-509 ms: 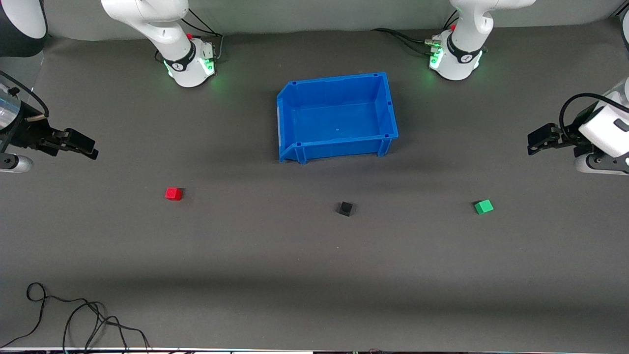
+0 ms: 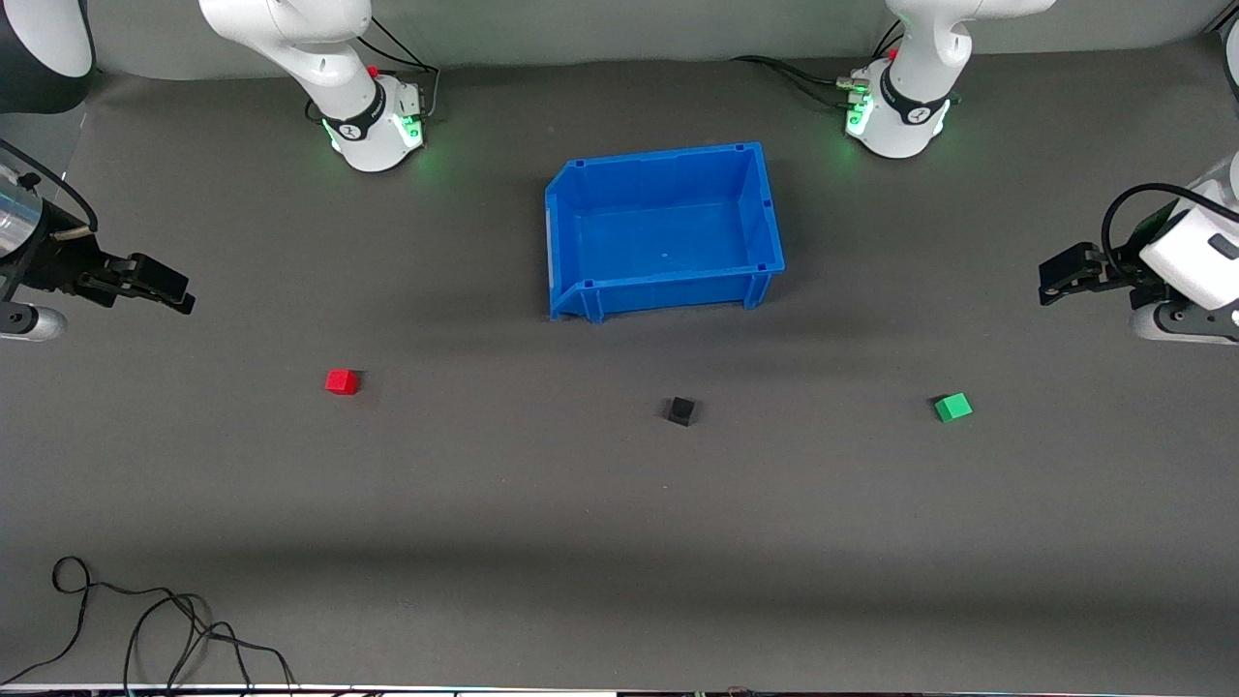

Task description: Attach green and red cubes to black cube

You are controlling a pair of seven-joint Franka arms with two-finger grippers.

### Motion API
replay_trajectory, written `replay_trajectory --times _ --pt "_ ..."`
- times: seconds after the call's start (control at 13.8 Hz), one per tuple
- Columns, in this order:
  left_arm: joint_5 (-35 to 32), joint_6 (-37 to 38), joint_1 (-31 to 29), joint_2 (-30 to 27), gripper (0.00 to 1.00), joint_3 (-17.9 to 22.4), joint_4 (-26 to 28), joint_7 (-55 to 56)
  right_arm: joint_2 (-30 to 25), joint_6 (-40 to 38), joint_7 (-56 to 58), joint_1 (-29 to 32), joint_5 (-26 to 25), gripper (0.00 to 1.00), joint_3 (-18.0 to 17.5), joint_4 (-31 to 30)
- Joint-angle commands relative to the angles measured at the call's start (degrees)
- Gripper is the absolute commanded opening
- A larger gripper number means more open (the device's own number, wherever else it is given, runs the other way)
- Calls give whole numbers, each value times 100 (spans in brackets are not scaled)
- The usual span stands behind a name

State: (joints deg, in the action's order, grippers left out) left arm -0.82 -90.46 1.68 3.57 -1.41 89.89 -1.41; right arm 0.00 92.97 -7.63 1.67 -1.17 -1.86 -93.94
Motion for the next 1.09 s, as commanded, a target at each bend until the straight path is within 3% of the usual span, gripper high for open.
replay_trajectory --times 0.0,0.15,0.58,0.87,1.02 --pt "-41 125 52 -58 100 17 -42 62 -96 10 -134 -79 -59 100 46 -80" --pt "-15 221 52 -58 100 17 -50 593 -122 -164 -134 -88 -59 100 46 -89" --pt "407 292 -97 29 100 88 -59 4510 -96 -148 -142 -97 81 100 46 -281" --pt "442 204 -255 178 100 88 -68 6674 -140 702 -134 -150 90 100 54 -1335" --pt "844 169 -413 293 100 96 -68 7818 -131 1186 -134 -115 90 100 72 -1809"
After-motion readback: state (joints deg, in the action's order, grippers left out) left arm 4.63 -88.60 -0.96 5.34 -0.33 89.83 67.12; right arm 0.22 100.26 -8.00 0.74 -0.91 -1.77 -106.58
